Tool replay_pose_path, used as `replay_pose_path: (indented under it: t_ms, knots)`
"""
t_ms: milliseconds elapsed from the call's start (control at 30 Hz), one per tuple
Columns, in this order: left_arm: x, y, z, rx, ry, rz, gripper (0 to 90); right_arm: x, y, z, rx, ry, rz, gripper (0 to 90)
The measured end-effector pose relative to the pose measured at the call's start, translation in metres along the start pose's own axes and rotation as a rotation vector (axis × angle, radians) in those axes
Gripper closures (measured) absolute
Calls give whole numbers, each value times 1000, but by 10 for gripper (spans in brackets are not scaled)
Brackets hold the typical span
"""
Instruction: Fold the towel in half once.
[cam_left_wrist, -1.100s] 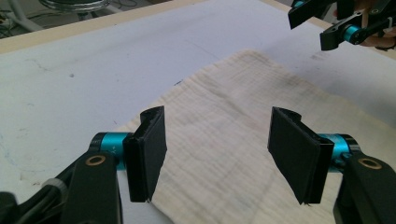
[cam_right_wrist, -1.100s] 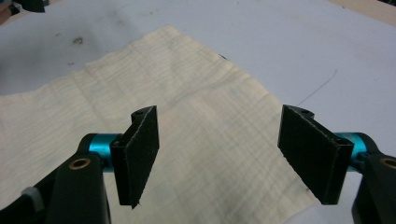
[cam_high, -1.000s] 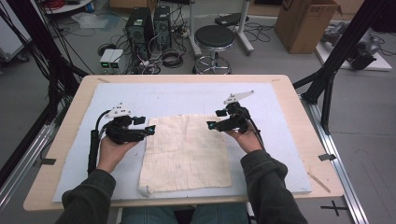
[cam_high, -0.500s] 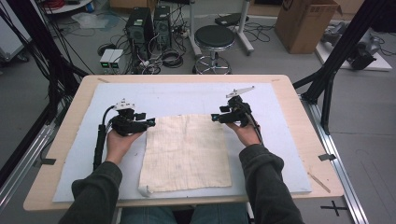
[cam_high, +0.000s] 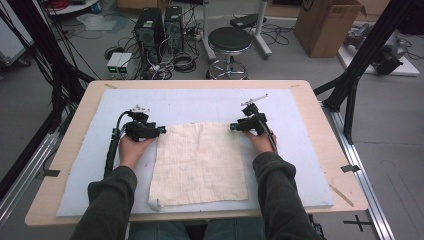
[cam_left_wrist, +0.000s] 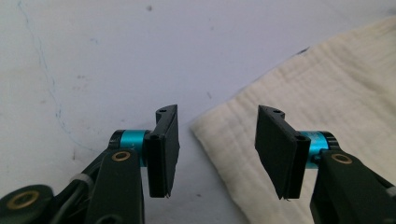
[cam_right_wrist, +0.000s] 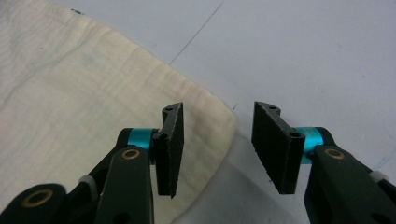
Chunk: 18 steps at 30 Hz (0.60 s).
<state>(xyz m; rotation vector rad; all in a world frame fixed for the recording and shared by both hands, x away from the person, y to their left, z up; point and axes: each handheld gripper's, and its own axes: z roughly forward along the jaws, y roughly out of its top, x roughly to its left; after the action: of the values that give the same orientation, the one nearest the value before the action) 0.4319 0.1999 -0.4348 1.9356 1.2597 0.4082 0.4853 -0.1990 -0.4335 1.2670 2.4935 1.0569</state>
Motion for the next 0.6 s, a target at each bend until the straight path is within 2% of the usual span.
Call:
replay_pose_path:
  t_ms: [100,167,233,300,333,467,600]
  knots:
    - [-1,-1,8,7,10,-16,522,-3,-1,0,-5,-6,4,634]
    - [-4,-1,11,-6,24,-17,557,-3,0,-1,4,-10,2,712]
    - [-6,0,11,4,50,7,641,-3,-1,-1,8,-5,-7,747]
    - [-7,1,12,11,38,13,809,-3,-1,0,13,15,-9,809]
    - [-7,1,12,12,31,12,839,-3,0,-1,17,21,-11,837]
    - [-8,4,12,5,31,17,866,-4,0,-2,11,30,-14,860]
    - [-9,11,8,-29,24,29,874,-6,2,-9,-29,24,-4,865]
